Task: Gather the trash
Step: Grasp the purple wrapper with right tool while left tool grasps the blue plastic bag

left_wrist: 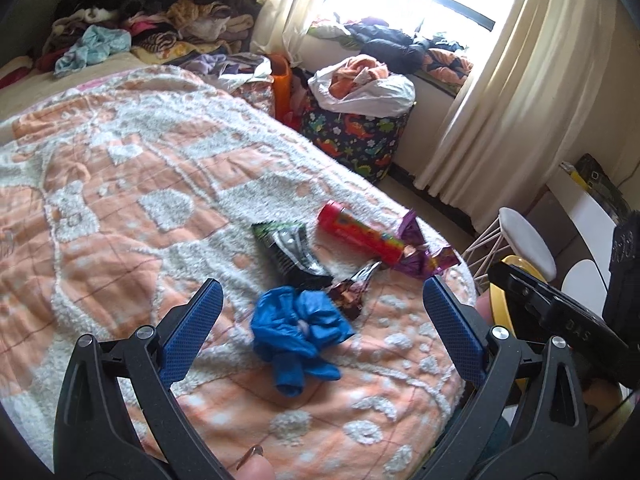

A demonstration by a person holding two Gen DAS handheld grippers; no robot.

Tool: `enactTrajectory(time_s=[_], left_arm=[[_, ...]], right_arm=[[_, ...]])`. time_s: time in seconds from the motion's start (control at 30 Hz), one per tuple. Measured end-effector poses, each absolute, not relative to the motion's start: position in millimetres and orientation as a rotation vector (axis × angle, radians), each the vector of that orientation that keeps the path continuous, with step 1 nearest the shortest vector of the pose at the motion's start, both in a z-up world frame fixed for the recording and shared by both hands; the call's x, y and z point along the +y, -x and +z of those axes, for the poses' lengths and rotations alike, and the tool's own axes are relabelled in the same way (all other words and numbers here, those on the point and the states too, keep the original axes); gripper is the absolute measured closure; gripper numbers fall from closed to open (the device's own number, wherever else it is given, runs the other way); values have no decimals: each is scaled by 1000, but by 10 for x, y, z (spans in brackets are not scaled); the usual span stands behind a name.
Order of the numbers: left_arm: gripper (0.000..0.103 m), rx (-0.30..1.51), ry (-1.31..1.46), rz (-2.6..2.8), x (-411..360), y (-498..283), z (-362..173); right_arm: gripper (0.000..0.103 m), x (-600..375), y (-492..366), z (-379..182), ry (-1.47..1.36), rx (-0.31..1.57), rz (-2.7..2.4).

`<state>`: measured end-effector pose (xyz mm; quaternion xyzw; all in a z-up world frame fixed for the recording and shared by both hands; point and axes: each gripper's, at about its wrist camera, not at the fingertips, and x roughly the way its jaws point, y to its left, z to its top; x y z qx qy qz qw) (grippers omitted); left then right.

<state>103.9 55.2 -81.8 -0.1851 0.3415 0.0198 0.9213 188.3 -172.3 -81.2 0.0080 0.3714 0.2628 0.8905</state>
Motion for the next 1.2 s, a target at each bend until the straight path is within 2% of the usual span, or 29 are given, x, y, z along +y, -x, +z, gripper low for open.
enactTrajectory(time_s=[0.27, 0.33, 0.5, 0.6, 0.67, 0.77, 1.0, 1.2], left_arm=[[12, 800, 451, 14, 644, -1081, -1126], [17, 821, 464, 8, 643, -1092, -1191], [21, 846, 491, -10, 655, -1110, -1289], [27, 851, 499, -12, 667, -1111, -1321], [30, 856, 503, -15, 665, -1116, -1338], [34, 858, 503, -17, 668, -1120, -1348], [53, 870, 521, -17, 674, -1128, -1383], [80, 872, 529, -9, 692, -1115, -1384]], right_arm=[[54, -1457, -2170, -1106, 37, 858, 513], [56, -1427, -2235, -1163, 42, 876, 506], [59, -1384, -2389, -1264, 38, 906, 494], [67, -1364, -2480, -1326, 27, 929, 498], [77, -1356, -2520, -1362, 7, 949, 506], [80, -1379, -2495, -1386, -8, 955, 524], [82, -1541, -2245, -1319, -79, 951, 575], [82, -1608, -1956, -1233, -79, 916, 600]])
